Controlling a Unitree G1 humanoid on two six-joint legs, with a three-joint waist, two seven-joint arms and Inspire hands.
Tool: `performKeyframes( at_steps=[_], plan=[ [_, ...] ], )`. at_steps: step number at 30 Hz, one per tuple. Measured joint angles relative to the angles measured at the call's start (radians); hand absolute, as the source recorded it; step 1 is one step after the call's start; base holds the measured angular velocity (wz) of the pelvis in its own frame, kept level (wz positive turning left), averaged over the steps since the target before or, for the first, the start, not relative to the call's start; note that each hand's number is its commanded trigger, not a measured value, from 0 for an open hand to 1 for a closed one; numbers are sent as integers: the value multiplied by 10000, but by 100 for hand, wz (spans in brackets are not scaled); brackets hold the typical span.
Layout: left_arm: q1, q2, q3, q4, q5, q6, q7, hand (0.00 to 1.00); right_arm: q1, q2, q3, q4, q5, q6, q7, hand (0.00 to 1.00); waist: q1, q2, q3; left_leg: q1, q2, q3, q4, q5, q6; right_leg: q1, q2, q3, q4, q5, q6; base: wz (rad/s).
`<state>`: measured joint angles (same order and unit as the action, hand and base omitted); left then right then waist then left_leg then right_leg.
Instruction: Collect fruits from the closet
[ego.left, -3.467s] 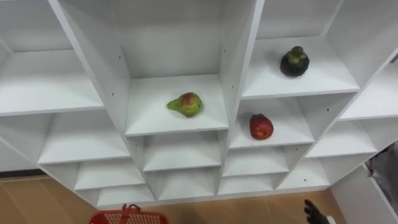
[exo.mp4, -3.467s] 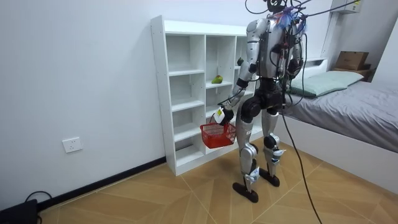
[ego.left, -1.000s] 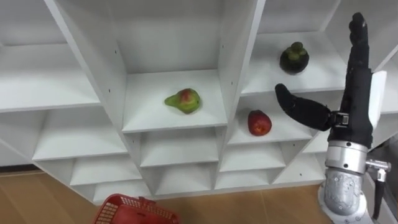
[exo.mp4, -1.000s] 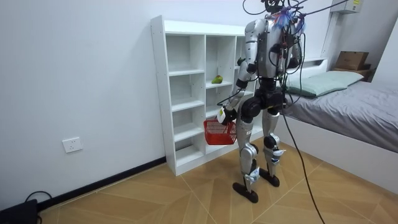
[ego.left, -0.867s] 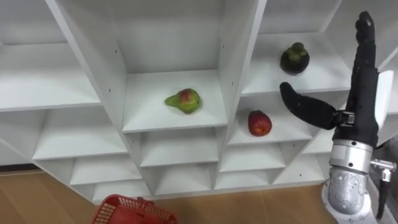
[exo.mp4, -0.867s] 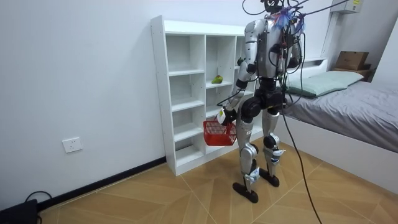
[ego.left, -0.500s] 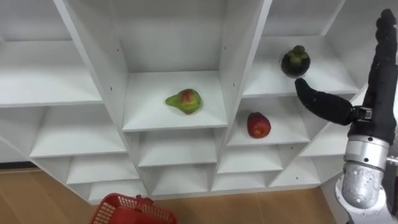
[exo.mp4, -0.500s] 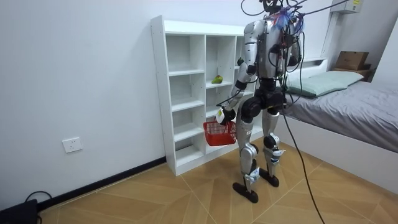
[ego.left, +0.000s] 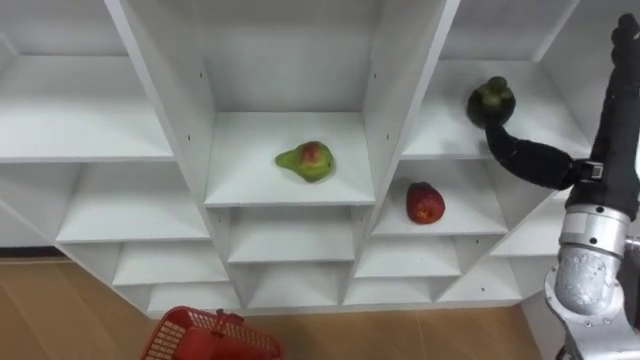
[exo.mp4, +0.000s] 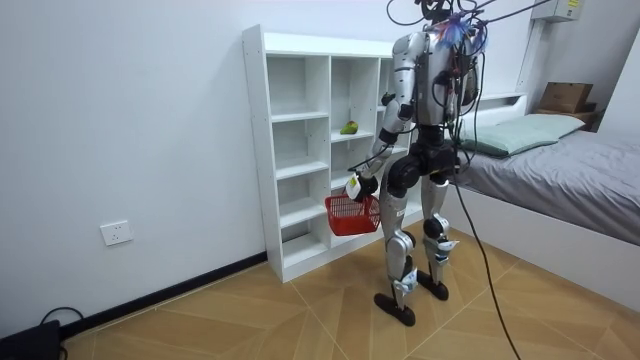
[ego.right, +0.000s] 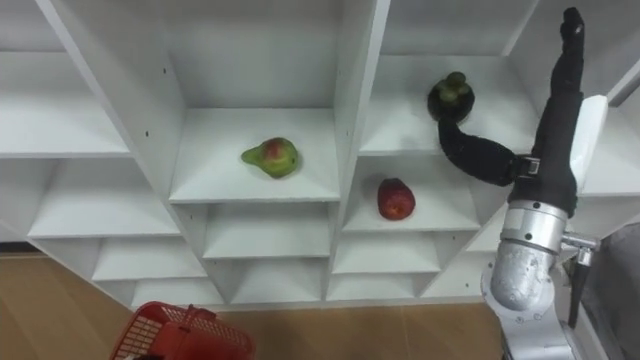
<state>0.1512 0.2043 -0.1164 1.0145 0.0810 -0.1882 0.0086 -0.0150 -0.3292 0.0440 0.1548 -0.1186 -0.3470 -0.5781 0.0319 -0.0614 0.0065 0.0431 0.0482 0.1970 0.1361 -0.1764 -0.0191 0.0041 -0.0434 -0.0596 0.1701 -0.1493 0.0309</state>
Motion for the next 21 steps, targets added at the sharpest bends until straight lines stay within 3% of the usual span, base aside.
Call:
performKeyframes(
  at_steps=[21],
  plan=[
    [-17,-8,247,-32,7,341,-5,100,-436,4,0,322,857,237,1017,0,17,-45,6,-147,-9,-202,123,6,-1,3,-46,-317,-7,0,0,2]
  ],
)
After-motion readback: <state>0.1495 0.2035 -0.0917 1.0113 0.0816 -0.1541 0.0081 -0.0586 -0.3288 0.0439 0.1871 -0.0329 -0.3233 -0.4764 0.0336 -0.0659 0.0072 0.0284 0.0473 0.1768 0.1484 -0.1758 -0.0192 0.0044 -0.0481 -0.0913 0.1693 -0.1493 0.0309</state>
